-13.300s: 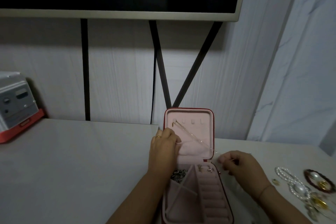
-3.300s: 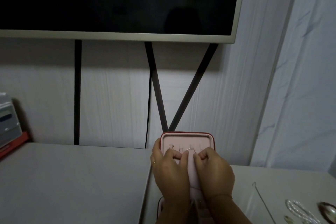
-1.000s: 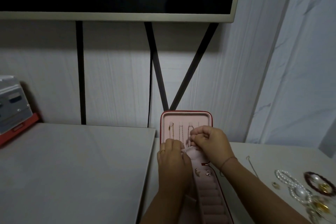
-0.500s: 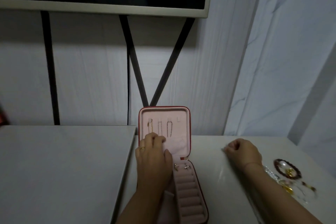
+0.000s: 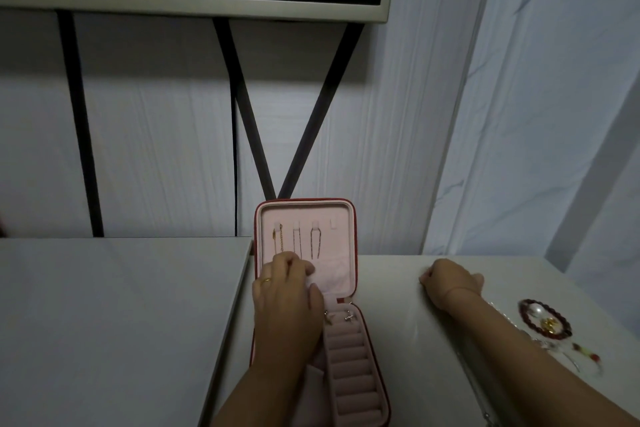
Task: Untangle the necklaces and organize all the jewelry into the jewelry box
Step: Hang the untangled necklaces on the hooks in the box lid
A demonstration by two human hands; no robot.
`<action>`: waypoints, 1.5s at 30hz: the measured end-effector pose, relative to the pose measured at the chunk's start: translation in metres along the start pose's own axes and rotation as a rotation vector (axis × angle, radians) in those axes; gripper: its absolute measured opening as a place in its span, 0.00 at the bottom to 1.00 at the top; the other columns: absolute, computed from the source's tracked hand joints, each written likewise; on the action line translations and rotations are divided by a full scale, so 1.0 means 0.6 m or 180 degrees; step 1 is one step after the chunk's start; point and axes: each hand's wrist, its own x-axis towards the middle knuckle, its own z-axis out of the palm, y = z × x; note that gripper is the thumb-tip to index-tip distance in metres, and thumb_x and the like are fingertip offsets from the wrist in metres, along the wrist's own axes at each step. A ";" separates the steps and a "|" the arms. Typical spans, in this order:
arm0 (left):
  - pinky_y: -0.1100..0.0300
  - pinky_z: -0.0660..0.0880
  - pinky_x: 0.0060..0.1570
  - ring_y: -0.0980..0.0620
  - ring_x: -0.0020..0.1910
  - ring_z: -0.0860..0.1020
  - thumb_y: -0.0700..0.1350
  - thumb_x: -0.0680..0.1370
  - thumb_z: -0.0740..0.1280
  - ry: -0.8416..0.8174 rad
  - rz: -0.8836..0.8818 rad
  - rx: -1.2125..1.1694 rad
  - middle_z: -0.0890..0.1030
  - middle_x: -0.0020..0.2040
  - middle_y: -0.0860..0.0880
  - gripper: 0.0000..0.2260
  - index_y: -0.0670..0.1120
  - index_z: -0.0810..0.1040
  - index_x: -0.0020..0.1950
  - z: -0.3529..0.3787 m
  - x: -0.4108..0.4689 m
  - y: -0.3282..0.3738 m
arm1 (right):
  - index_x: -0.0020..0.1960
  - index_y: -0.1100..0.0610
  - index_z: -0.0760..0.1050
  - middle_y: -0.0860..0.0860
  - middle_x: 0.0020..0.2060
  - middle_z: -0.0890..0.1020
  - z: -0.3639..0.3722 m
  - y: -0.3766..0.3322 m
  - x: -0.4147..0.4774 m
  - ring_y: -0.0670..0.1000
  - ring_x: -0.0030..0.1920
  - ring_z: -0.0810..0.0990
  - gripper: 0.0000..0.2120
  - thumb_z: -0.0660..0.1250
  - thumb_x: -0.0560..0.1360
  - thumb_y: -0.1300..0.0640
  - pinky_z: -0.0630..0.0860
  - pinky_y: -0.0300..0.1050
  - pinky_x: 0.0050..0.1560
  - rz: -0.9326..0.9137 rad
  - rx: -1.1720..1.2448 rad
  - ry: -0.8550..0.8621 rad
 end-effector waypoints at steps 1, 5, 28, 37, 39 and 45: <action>0.59 0.63 0.60 0.51 0.61 0.70 0.43 0.76 0.66 -0.0011 -0.0007 -0.0005 0.74 0.56 0.50 0.07 0.48 0.76 0.53 -0.001 0.000 0.001 | 0.51 0.50 0.76 0.51 0.57 0.79 0.001 -0.001 -0.001 0.54 0.61 0.75 0.09 0.57 0.79 0.52 0.61 0.47 0.60 -0.0042 -0.0091 -0.0023; 0.60 0.60 0.63 0.53 0.63 0.68 0.43 0.77 0.64 -0.0049 0.0012 -0.0041 0.73 0.58 0.52 0.07 0.49 0.75 0.54 -0.003 0.000 0.002 | 0.57 0.50 0.76 0.50 0.60 0.78 0.005 0.000 -0.004 0.53 0.63 0.73 0.13 0.55 0.80 0.53 0.62 0.47 0.60 -0.0253 -0.0334 -0.0054; 0.60 0.63 0.60 0.51 0.60 0.71 0.40 0.75 0.66 0.0025 0.0043 -0.0116 0.75 0.54 0.51 0.06 0.48 0.76 0.51 -0.001 0.000 0.001 | 0.44 0.53 0.72 0.50 0.50 0.78 -0.015 -0.001 -0.018 0.54 0.57 0.76 0.10 0.54 0.81 0.54 0.64 0.47 0.57 -0.0585 -0.0151 -0.0240; 0.76 0.69 0.48 0.66 0.50 0.74 0.43 0.80 0.61 -0.0700 -0.0102 -0.1589 0.76 0.49 0.59 0.09 0.49 0.77 0.59 -0.018 0.011 0.052 | 0.38 0.61 0.74 0.50 0.28 0.73 -0.083 -0.046 -0.100 0.44 0.29 0.68 0.14 0.59 0.80 0.59 0.64 0.34 0.30 -0.1765 0.3874 -0.1811; 0.75 0.71 0.49 0.68 0.51 0.76 0.43 0.81 0.61 -0.1089 -0.0388 -0.2209 0.79 0.50 0.58 0.09 0.50 0.77 0.59 -0.020 0.017 0.063 | 0.40 0.63 0.75 0.50 0.28 0.74 -0.087 -0.065 -0.112 0.43 0.29 0.69 0.13 0.59 0.79 0.58 0.64 0.34 0.31 -0.1887 0.4022 -0.2013; 0.51 0.78 0.55 0.44 0.49 0.82 0.47 0.72 0.70 -0.1668 -0.0980 -0.3625 0.84 0.48 0.40 0.15 0.42 0.79 0.57 -0.021 0.024 0.045 | 0.39 0.60 0.76 0.52 0.30 0.76 -0.099 -0.105 -0.137 0.44 0.30 0.70 0.12 0.61 0.79 0.59 0.66 0.35 0.32 -0.2338 0.3787 -0.1678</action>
